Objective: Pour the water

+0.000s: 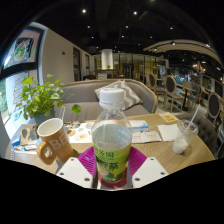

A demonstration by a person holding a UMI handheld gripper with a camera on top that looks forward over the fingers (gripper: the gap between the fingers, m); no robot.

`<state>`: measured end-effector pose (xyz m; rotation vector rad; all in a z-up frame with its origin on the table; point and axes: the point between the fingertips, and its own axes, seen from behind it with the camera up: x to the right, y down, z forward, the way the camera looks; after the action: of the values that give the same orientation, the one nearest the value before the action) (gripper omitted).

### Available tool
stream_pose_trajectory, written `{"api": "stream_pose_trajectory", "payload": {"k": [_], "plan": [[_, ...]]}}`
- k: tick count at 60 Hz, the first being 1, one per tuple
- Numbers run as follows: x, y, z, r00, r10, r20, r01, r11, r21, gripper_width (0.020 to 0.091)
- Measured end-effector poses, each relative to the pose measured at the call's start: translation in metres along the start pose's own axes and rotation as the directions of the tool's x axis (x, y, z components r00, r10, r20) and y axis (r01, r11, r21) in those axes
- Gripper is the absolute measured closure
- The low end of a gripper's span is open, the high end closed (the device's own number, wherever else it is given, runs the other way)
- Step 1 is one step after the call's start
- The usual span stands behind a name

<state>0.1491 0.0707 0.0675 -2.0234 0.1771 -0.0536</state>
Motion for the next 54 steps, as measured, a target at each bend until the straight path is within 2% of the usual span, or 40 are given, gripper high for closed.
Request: {"api": "stream_pose_trajectory", "payload": {"k": [1, 3, 6, 18, 20, 23, 26, 30, 33, 54], "plan": [[0.0, 0.005, 0.001, 1.0, -0.004, 0.0, 0.004, 1.0, -0.01, 0.0715], [-0.002, 0.001, 0.0, 1.0, -0.021, 0.002, 0.021, 0.999, 0.024, 0.0714], [-0.003, 0.003, -0.001, 0.999, -0.04, -0.007, 0.04, 0.999, 0.033, 0.0711], [0.0, 0.004, -0.001, 1.0, -0.014, -0.024, 0.014, 1.0, 0.003, 0.0568], [-0.002, 0.009, -0.002, 1.0, -0.016, -0.022, 0.015, 1.0, -0.025, 0.0469], [-0.006, 0.016, -0.004, 1.0, -0.017, -0.004, 0.017, 0.998, -0.061, 0.0234], [-0.007, 0.019, -0.013, 1.0, -0.021, -0.004, 0.021, 0.996, -0.089, 0.0291], [-0.004, 0.017, -0.03, 0.999, -0.038, -0.026, 0.035, 0.994, -0.104, 0.024], [-0.002, 0.014, -0.047, 0.998, -0.048, -0.045, 0.043, 0.993, -0.111, 0.0258], [-0.029, -0.007, -0.226, 0.997, -0.035, -0.07, 0.023, 0.985, -0.169, 0.0252]]}}
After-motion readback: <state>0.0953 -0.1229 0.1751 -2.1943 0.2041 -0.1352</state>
